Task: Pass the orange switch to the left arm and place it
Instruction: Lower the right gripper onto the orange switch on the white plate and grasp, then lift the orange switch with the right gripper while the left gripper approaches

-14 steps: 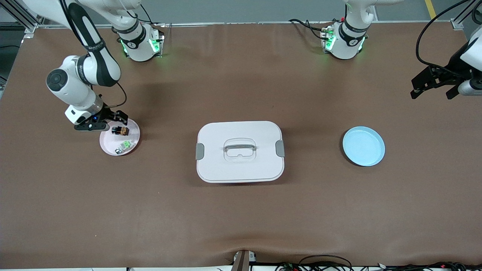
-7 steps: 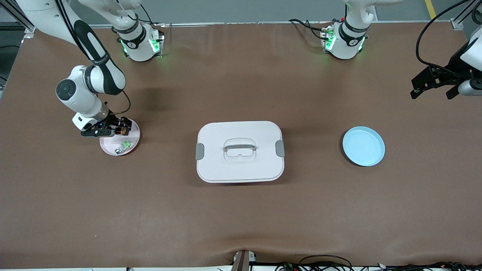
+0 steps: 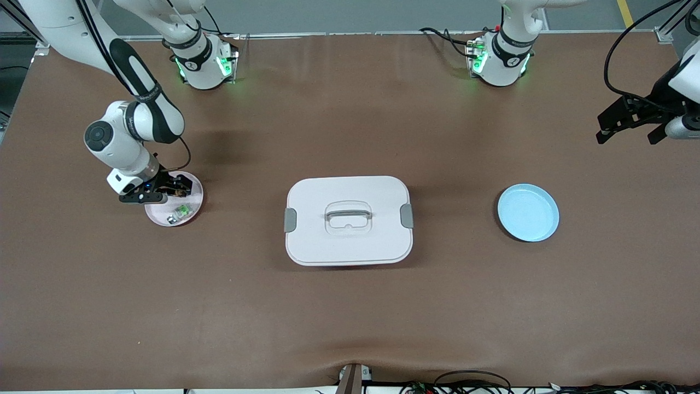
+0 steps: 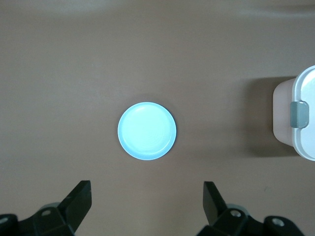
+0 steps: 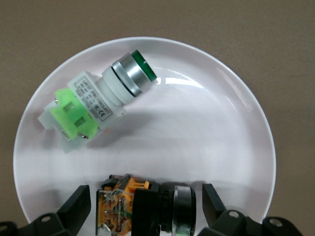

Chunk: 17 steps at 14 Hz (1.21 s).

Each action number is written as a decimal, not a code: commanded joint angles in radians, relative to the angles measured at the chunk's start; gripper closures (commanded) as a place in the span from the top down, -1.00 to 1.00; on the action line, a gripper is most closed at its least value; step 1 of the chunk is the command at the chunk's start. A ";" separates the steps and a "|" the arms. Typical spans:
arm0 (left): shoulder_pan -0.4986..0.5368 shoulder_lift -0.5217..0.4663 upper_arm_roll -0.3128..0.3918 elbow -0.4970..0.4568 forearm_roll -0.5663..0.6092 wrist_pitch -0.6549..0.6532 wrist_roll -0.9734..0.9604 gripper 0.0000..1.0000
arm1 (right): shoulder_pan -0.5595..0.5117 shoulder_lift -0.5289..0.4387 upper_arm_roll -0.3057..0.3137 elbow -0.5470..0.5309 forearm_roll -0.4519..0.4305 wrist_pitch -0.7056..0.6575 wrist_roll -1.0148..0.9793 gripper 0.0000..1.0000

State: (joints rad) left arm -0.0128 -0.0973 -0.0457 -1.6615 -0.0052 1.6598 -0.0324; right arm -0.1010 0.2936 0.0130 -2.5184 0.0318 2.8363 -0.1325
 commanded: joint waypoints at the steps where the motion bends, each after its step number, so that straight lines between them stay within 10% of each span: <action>1: 0.005 0.011 0.000 0.026 0.001 -0.023 0.009 1.00 | -0.005 0.007 -0.002 0.012 -0.015 0.000 0.001 0.10; 3: 0.005 0.011 0.000 0.026 0.001 -0.023 0.009 1.00 | -0.014 0.006 -0.004 0.012 -0.015 -0.005 0.010 -1.00; 10: 0.004 0.011 0.001 0.026 -0.006 -0.025 0.003 1.00 | -0.062 -0.089 0.002 0.090 0.008 -0.309 0.092 -1.00; 17: 0.029 0.008 0.007 0.026 -0.019 -0.060 0.012 1.00 | -0.055 -0.097 0.002 0.662 0.184 -1.142 0.270 -1.00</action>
State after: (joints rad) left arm -0.0062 -0.0973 -0.0378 -1.6615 -0.0053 1.6393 -0.0324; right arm -0.1454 0.1557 0.0167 -2.0089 0.1623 1.8333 0.0902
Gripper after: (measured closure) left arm 0.000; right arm 0.273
